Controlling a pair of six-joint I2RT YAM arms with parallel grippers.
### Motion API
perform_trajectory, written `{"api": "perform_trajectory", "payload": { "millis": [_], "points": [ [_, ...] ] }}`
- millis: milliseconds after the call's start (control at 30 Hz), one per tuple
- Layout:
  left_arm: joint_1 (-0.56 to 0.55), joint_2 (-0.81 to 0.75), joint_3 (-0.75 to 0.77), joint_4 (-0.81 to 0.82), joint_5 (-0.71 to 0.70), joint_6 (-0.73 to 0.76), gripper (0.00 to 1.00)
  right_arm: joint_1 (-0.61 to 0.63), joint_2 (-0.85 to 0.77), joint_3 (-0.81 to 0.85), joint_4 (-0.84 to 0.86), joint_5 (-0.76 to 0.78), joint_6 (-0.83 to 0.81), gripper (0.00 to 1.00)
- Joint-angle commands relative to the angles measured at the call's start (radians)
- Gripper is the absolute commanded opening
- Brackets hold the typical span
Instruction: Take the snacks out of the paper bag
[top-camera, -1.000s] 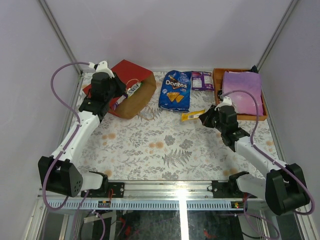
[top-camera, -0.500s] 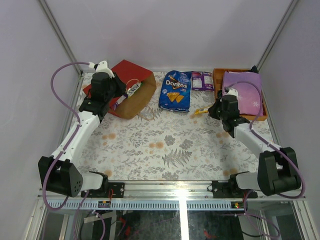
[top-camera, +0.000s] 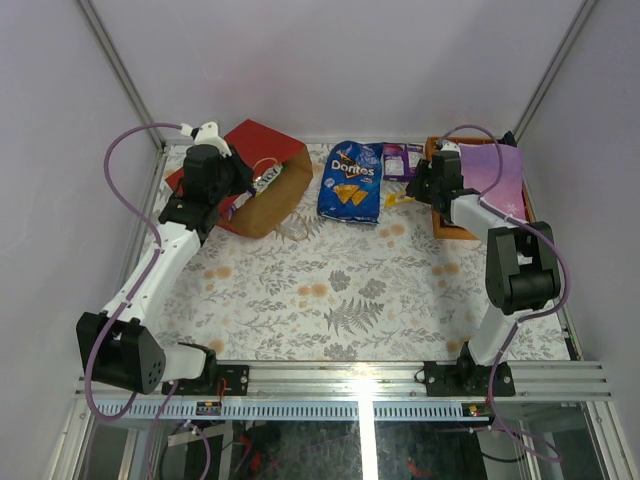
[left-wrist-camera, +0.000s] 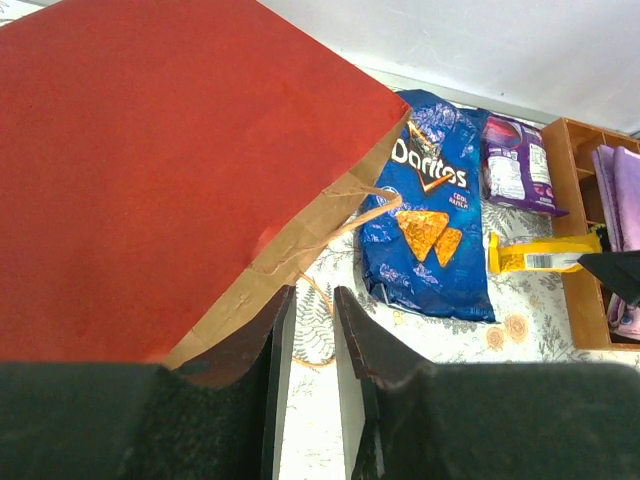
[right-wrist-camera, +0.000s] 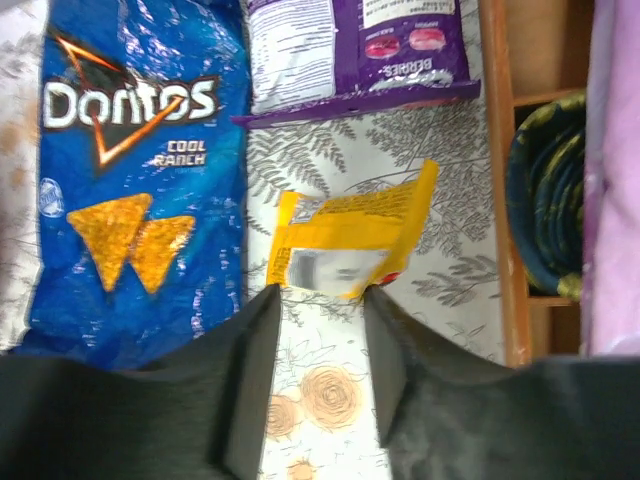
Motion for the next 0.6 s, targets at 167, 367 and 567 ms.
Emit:
{"api": "perform_trajectory", "payload": {
  "millis": [167,367,567],
  "points": [
    [-0.014,0.011,0.031,0.007,0.006,0.011,0.22,0.015,-0.108,0.044,0.031,-0.038,0.058,0.96],
    [-0.017,0.026,0.029,0.013,0.008,0.012,0.21,0.221,-0.17,0.028,0.144,0.007,0.078,1.0],
    [-0.016,0.011,0.03,0.005,0.001,0.007,0.22,0.416,0.018,0.131,0.263,-0.08,0.152,0.96]
  ]
}}
